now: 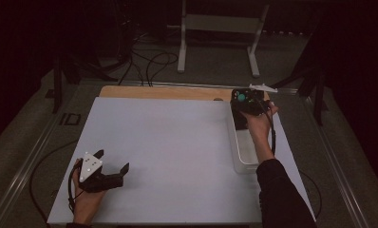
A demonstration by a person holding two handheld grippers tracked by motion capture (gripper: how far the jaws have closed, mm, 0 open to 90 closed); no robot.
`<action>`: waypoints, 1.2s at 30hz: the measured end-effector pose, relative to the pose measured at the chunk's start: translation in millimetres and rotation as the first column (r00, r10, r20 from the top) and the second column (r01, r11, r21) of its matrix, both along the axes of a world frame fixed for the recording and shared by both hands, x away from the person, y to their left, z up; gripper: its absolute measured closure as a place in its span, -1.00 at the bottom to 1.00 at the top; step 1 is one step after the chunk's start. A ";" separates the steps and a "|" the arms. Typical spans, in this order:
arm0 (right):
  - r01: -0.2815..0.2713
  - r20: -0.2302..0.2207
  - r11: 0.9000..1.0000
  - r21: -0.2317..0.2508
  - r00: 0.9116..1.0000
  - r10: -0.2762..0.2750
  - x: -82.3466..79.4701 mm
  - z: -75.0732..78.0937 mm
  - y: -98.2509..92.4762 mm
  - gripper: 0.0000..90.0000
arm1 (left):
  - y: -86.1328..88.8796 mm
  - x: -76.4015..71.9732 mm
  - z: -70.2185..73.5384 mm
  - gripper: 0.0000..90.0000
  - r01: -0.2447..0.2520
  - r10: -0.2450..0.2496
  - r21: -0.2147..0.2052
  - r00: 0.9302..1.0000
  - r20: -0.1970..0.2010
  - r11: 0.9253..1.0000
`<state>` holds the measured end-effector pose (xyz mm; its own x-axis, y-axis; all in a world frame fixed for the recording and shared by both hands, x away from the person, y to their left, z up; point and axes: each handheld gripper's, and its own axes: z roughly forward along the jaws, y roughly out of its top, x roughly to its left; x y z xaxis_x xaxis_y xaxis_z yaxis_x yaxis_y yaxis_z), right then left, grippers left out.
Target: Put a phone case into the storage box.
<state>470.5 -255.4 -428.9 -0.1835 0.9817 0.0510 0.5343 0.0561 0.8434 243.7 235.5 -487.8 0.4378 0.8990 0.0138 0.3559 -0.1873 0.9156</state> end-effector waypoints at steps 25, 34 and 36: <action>-0.205 0.016 0.979 0.012 0.979 0.204 -70.7 3.6 14.4 -0.81 | -2.0 0.8 -0.2 -1.00 0.018 -0.018 0.007 1.000 -0.013 1.000; -0.294 0.055 0.956 -0.019 0.954 0.295 -111.2 -0.5 17.9 -0.81 | -0.9 -0.3 2.4 -1.00 0.027 -0.027 -0.009 1.000 -0.013 1.000; -0.302 0.068 0.953 -0.031 0.951 0.303 -119.6 -1.1 18.3 -0.81 | -0.5 -0.2 3.1 -1.00 0.037 -0.037 -0.014 0.999 -0.016 0.999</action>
